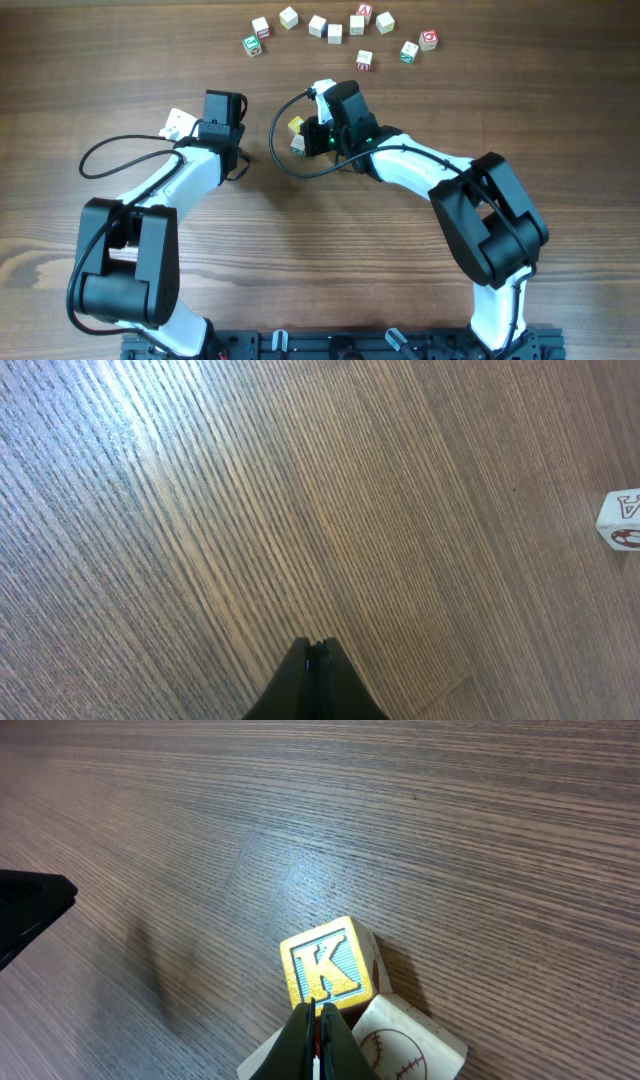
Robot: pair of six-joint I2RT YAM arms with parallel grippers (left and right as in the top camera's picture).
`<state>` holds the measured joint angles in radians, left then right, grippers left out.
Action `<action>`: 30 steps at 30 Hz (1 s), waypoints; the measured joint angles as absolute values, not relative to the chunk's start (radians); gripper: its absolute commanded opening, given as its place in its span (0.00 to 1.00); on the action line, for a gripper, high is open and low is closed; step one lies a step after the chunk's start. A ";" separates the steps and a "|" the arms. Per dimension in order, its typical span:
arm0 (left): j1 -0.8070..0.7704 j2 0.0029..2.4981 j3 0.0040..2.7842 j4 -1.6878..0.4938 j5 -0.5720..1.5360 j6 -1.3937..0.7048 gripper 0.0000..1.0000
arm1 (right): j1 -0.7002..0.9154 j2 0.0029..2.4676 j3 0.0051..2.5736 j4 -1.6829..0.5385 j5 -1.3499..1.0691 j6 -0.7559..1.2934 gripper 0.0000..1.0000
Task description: Form a circle
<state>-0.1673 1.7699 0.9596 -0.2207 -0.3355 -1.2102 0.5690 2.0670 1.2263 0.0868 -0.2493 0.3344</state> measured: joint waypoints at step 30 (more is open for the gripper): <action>-0.167 1.770 0.960 -0.224 -0.336 -1.210 0.04 | 0.569 2.083 1.226 0.088 -0.250 0.334 0.05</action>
<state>-0.1673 1.7699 0.9596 -0.2245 -0.3355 -1.2102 0.5690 2.0834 1.2263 0.0883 -0.2497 0.3340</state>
